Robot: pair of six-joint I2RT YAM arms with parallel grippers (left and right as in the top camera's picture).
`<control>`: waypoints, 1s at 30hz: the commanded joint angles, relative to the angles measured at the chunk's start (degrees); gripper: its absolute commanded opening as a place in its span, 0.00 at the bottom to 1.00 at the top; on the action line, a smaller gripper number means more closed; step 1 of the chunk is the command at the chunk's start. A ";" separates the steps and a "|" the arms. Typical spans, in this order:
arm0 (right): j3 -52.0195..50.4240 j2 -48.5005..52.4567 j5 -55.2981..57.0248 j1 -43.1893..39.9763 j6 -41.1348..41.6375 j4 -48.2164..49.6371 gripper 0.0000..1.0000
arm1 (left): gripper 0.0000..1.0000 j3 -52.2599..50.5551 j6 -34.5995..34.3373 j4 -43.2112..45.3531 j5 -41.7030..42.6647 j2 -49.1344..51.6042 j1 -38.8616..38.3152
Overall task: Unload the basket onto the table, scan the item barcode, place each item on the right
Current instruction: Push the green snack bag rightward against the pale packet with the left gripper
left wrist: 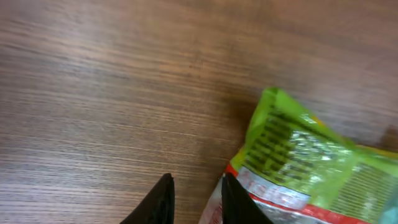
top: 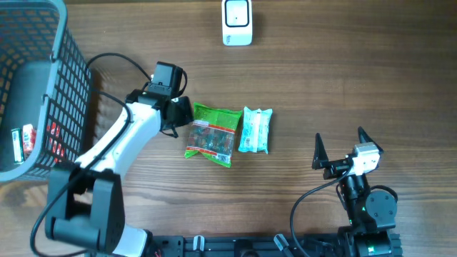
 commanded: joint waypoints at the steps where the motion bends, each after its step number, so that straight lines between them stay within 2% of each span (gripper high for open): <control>1: -0.04 -0.09 0.35 -0.28 -0.13 0.26 1.00 | 0.25 -0.09 0.85 -0.04 -0.31 4.63 -0.74; 9: -0.04 -0.09 0.35 -0.28 -0.11 0.26 1.00 | 0.27 -0.09 0.79 -0.22 5.84 6.19 -2.58; 16: -0.04 -0.09 0.35 -0.28 -0.13 0.26 1.00 | 0.29 -0.09 -0.11 0.20 5.95 6.19 -5.88; 23: -0.04 -0.09 0.35 -0.28 -0.09 0.26 1.00 | 0.30 -0.09 -4.57 0.37 5.97 6.19 -8.46; 27: -0.04 -0.09 0.35 -0.28 -0.11 0.26 1.00 | 0.40 -0.09 -4.79 0.33 8.02 6.19 -9.94; 30: -0.04 -0.09 0.35 -0.28 -0.11 0.26 1.00 | 0.40 -0.09 -4.81 -0.11 9.88 6.19 -10.75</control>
